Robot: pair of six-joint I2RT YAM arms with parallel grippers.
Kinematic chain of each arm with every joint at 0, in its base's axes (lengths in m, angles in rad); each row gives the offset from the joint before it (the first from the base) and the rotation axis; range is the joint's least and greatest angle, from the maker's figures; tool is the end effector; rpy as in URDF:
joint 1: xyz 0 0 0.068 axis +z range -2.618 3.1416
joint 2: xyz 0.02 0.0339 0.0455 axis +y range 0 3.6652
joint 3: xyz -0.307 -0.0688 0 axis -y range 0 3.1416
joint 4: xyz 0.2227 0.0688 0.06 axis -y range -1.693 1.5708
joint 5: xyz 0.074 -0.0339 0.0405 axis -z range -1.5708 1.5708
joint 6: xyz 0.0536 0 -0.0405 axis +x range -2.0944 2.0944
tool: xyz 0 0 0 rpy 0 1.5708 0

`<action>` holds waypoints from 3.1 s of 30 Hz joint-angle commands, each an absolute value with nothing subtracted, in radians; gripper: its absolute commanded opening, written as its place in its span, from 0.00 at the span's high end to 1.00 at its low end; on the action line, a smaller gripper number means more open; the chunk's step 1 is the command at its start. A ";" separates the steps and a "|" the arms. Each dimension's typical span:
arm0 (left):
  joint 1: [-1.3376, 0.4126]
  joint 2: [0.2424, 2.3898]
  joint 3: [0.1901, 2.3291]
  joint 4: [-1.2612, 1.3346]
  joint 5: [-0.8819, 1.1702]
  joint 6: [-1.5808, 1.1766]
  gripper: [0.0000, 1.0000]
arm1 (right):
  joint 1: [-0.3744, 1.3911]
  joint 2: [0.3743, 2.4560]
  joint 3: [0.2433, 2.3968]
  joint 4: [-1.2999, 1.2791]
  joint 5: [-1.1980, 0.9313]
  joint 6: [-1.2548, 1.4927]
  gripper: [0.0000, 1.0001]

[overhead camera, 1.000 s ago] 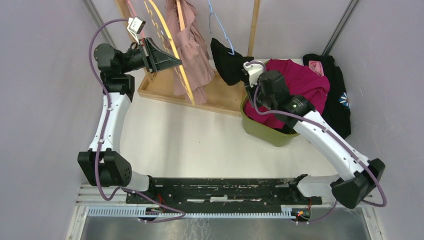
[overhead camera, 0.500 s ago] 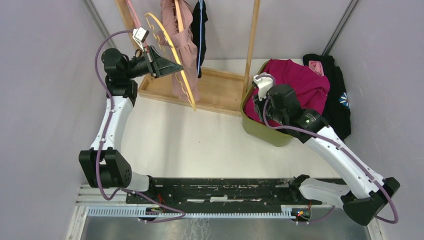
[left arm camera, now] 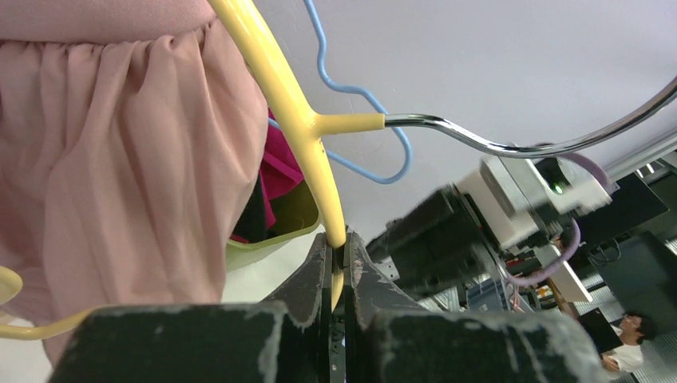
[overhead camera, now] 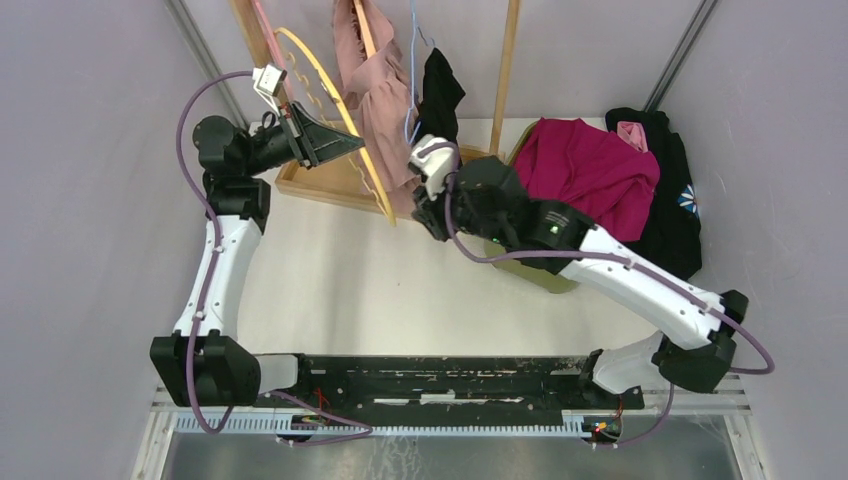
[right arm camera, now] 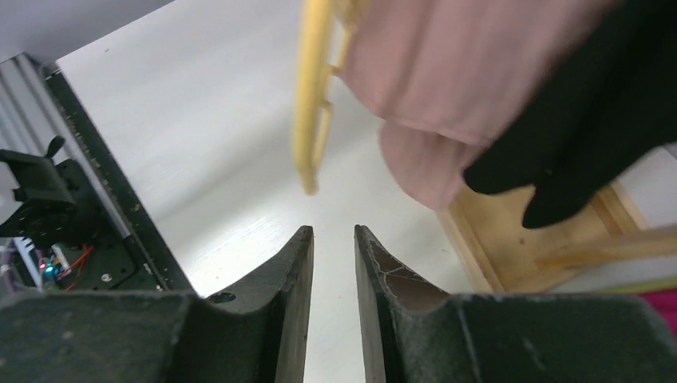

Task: Remove the skirt from the hanger
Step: Place the hanger at the clothesline.

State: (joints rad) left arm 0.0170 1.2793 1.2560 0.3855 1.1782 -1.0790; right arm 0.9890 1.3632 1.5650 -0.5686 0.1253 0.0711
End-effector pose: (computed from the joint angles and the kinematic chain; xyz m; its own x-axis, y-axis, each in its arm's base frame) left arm 0.2450 -0.0454 0.4958 -0.5884 -0.3473 -0.7301 0.7171 0.1929 -0.6697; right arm 0.1603 0.2316 0.4717 -0.2509 -0.2532 -0.9343 -0.7489 0.6623 0.0216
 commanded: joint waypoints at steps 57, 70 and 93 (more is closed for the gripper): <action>-0.080 1.153 1.180 0.365 1.135 -0.995 0.97 | 1.167 1.512 1.727 -0.384 0.386 -0.046 0.52; -0.084 1.123 1.177 0.365 1.141 -1.003 0.97 | 1.167 1.585 1.758 -0.364 0.443 -0.065 0.62; -0.104 0.894 1.143 -0.320 0.930 -0.380 0.60 | 1.157 1.588 1.759 -0.368 0.427 -0.063 0.99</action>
State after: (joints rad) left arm -0.0776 0.9257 1.0668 0.0273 0.9981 -0.7261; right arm 1.1751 1.5875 1.7359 -0.4271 0.4030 -0.0597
